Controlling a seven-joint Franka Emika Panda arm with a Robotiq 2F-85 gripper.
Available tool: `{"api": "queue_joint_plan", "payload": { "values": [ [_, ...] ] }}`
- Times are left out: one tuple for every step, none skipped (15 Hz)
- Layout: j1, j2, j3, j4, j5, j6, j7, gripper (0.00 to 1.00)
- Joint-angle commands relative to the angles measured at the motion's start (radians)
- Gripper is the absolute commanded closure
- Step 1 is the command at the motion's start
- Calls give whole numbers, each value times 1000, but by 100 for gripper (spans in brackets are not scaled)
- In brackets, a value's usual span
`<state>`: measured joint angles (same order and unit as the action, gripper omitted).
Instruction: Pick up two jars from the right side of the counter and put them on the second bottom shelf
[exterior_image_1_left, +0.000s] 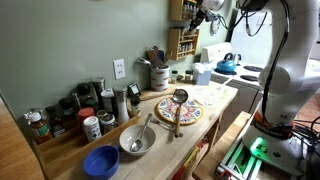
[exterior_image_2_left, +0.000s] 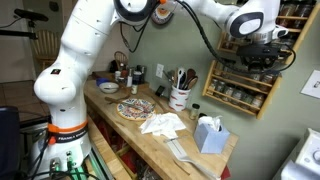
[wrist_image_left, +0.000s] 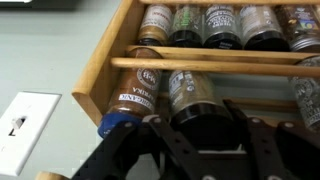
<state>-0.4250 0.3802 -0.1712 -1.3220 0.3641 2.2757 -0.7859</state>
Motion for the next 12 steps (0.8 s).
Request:
{"api": "queue_joint_plan", "payload": {
  "values": [
    [0,24,-13,30,-30,-54,20,33],
    [0,26,-13,32,-29,-59,20,20],
    [-1,25,-16,31,-31,-68,20,13],
    [-1,24,-20,32,-31,-79,22,7],
    [-1,23,-23,31,-30,-87,21,0],
    [-1,19,-27,30,-29,-95,24,0],
    [-2,13,-30,28,-29,-104,22,0],
    [-2,6,-33,25,-28,-126,24,0],
    [-2,-1,-36,22,-26,-146,24,0],
    [-2,-15,-39,13,-26,-179,26,0],
    [-2,-28,-41,6,-23,-215,25,0],
    [-4,-49,-40,-10,-14,-256,20,0]
  ]
}}
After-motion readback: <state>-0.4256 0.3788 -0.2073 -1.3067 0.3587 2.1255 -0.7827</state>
